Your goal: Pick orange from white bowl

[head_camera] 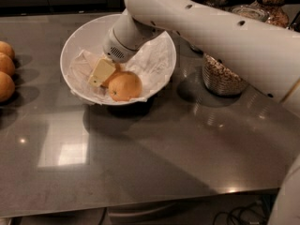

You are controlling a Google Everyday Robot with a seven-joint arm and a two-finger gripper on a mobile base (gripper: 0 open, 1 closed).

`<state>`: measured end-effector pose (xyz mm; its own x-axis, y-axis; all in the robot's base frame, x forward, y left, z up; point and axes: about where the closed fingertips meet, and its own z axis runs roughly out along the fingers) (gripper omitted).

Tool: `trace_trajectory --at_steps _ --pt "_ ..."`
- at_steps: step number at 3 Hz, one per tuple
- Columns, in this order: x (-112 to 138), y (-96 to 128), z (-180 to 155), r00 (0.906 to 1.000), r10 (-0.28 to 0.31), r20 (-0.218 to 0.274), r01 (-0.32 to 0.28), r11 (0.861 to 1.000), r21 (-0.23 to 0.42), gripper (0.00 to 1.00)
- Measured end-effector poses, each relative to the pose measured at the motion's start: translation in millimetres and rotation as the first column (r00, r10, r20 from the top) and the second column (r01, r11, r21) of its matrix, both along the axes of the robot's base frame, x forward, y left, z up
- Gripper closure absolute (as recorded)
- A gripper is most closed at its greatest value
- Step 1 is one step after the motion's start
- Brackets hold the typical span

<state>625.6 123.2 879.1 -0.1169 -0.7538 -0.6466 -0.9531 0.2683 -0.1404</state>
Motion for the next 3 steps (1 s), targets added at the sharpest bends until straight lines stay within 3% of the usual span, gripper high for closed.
trace_trajectory --at_steps 2,3 --pt "12 3 -20 0.9996 -0.004 -0.029 0.002 0.998 -0.068 0.22" --pt "12 2 -21 0.9995 -0.004 -0.032 0.002 0.997 -0.074 0.48"
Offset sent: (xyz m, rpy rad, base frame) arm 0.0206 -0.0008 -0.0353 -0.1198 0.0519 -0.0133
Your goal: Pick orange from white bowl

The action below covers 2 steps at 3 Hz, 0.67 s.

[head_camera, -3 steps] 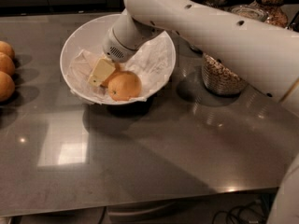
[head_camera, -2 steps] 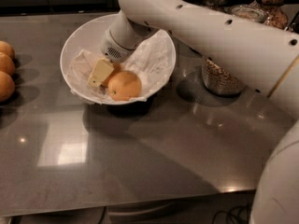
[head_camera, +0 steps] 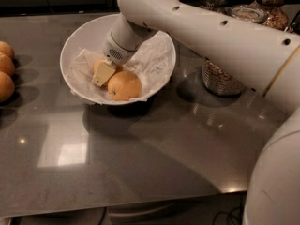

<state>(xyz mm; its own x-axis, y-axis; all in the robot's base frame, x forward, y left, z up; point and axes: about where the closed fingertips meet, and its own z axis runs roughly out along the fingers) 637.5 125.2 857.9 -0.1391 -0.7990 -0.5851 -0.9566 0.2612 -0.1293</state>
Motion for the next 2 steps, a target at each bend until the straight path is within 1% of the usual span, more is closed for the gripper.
trace_trajectory --at_steps 2 --pt "0.0 -0.3 1.2 1.0 0.0 -0.001 0.0 1.0 -0.001 0.96"
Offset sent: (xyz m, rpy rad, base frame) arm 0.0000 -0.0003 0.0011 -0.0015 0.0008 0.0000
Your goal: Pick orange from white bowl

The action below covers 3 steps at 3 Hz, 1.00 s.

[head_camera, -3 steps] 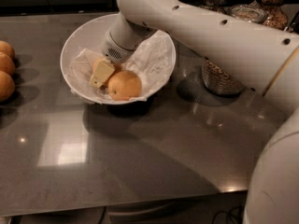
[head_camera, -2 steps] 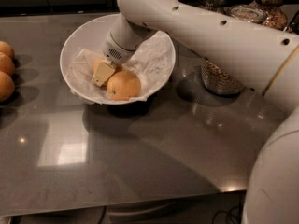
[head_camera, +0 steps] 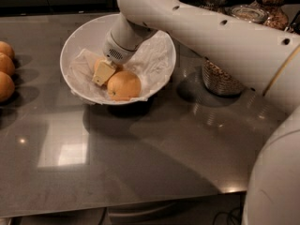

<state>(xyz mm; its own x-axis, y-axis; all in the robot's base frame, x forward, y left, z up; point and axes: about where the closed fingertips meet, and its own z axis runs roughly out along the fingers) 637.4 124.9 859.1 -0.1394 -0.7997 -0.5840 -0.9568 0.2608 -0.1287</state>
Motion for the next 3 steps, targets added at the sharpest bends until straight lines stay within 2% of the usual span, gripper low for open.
trace_trajectory --at_steps 1,2,3 --pt "-1 -1 9 0.9998 0.021 0.002 -0.021 0.999 0.032 1.0" --pt "-4 -10 38 0.9977 0.046 0.05 -0.05 0.996 0.08 1.0" --pt "-5 -22 61 0.9943 0.047 0.096 -0.056 0.993 0.102 1.0"
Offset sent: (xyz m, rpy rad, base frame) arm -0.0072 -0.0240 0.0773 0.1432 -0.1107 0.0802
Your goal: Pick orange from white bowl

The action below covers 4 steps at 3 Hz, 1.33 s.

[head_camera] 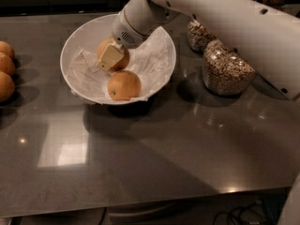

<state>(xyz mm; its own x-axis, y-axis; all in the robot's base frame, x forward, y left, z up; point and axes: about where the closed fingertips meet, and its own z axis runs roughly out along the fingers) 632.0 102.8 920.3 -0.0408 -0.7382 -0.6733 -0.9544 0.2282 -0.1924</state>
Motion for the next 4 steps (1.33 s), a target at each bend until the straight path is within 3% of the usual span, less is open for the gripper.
trace_trajectory --at_steps 1,2,3,4 --pt "1 -14 14 0.9994 0.015 0.031 -0.016 1.0 0.024 1.0" --pt "8 -37 26 0.9969 0.068 0.039 -0.071 0.993 0.097 1.0" --pt "17 -71 52 0.9893 0.119 0.085 -0.133 0.973 0.189 1.0" --pt "16 -101 75 0.9812 0.139 0.135 -0.166 0.96 0.223 1.0"
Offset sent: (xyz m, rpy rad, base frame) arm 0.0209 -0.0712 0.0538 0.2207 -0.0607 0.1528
